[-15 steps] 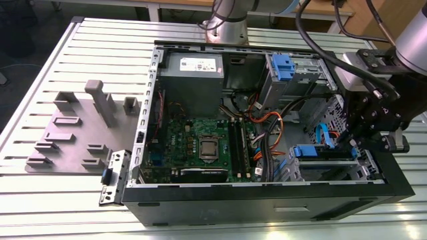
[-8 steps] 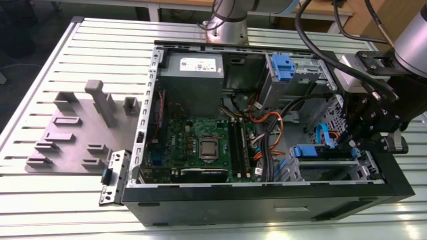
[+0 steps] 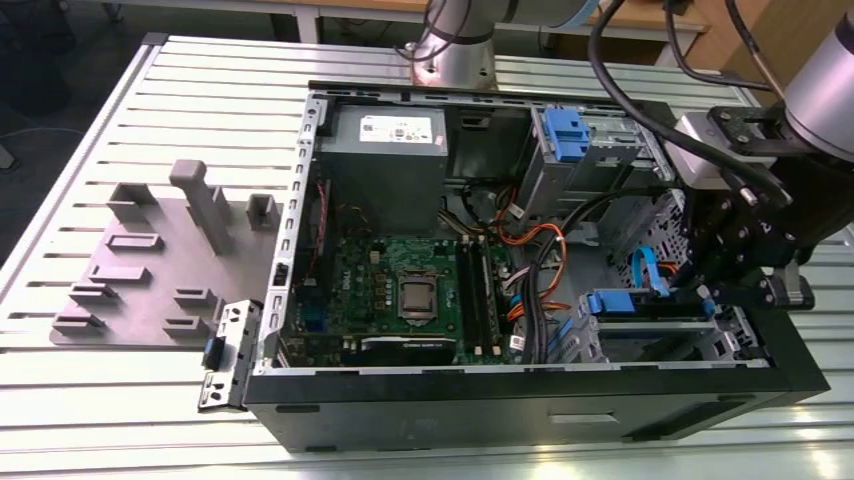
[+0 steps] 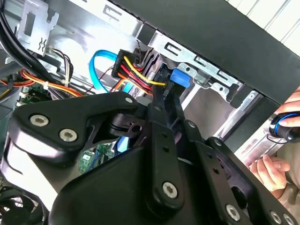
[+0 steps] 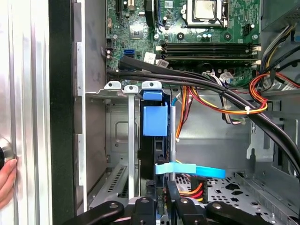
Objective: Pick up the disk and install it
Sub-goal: 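Insert the second disk wire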
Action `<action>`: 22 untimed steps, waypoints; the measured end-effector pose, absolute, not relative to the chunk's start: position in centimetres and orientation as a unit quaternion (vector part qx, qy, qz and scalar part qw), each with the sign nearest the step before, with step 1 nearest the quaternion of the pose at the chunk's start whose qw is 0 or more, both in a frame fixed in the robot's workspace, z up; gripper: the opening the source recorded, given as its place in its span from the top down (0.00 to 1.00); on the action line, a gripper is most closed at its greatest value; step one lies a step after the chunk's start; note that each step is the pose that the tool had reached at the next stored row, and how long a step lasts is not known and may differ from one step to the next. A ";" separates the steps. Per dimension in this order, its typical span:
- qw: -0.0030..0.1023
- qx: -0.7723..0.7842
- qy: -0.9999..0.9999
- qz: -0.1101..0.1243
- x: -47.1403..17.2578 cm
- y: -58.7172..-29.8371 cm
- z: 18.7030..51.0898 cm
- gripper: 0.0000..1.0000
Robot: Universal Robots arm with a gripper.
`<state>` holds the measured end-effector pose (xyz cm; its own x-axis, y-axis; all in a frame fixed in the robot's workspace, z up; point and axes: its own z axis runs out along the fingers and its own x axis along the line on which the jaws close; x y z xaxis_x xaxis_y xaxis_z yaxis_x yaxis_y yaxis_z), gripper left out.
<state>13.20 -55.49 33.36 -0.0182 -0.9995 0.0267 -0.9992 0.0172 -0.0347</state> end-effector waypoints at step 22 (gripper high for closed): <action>-0.003 -0.701 0.713 -0.018 14.0 -55.4 33.2 0.76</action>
